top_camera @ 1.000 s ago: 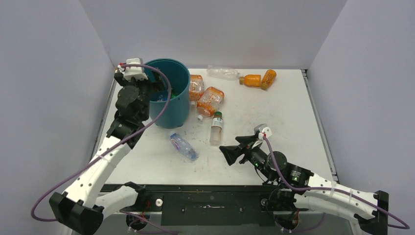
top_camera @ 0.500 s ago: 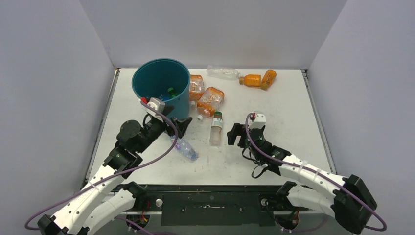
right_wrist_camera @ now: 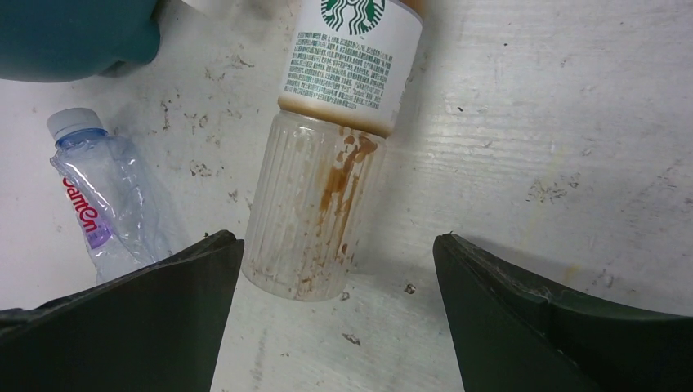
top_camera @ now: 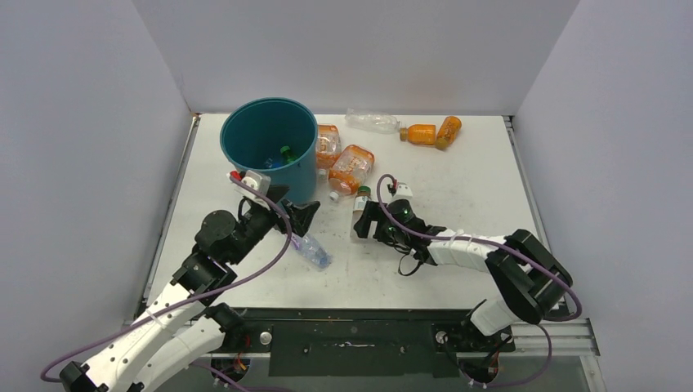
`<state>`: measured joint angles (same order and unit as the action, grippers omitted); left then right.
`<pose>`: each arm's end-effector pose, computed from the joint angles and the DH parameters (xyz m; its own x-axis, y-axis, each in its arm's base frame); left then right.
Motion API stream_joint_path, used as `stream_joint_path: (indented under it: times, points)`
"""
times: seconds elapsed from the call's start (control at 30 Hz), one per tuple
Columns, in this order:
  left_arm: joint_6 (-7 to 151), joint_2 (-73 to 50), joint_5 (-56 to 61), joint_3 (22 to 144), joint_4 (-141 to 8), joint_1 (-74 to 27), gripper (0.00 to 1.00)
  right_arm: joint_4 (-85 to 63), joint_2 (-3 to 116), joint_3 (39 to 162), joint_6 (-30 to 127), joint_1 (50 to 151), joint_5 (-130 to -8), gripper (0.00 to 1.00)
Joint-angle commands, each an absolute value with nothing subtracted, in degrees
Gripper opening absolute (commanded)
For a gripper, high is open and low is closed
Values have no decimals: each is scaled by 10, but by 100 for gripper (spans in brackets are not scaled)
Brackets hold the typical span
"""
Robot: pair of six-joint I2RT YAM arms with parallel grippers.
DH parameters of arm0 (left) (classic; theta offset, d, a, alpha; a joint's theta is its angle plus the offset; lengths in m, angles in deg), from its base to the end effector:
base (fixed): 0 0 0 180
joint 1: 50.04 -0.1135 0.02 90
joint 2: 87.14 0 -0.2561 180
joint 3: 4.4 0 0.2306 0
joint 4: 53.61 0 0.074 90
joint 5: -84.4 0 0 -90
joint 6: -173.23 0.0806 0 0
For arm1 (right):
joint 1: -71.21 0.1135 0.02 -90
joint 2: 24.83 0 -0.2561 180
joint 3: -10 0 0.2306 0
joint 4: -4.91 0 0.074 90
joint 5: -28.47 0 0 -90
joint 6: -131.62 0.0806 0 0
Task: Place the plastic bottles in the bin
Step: Pick up the plastic bottle at the center of the board.
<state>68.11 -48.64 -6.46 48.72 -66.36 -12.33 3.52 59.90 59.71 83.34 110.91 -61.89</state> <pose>0.1568 -0.1197 0.3362 -0.1315 -0.2280 -0.9647 0.5857 0.7673 -0.2612 0.2380 0.1982 0.1444 -0.7685 0.2269 -0.5982 -0.1758 0.8242 0.5384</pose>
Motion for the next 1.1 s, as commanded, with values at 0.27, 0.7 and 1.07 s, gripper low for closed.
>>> stream_joint_path:
  times: [0.27,0.7,1.07]
  points:
    - [675,-524,-115,475,-609,-103,96,63,683,655,832,1119,-620,94]
    - [682,-514,-108,479,-617,-93,96,35,719,663,804,1143,-589,63]
    - [697,-521,-126,481,-625,-71,96,75,519,572,715,1205,-555,25]
